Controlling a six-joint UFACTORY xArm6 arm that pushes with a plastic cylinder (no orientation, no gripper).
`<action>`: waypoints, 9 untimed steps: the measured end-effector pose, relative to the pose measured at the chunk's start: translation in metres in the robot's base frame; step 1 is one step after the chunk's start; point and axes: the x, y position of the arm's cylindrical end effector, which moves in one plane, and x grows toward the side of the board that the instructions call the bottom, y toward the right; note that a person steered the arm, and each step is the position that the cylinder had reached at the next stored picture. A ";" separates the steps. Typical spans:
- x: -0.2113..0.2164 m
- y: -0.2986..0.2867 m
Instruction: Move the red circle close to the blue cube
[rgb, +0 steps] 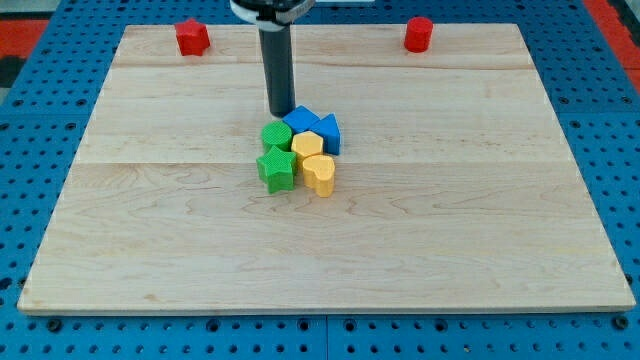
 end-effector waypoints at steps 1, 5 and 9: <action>-0.016 0.064; -0.143 0.198; -0.075 0.068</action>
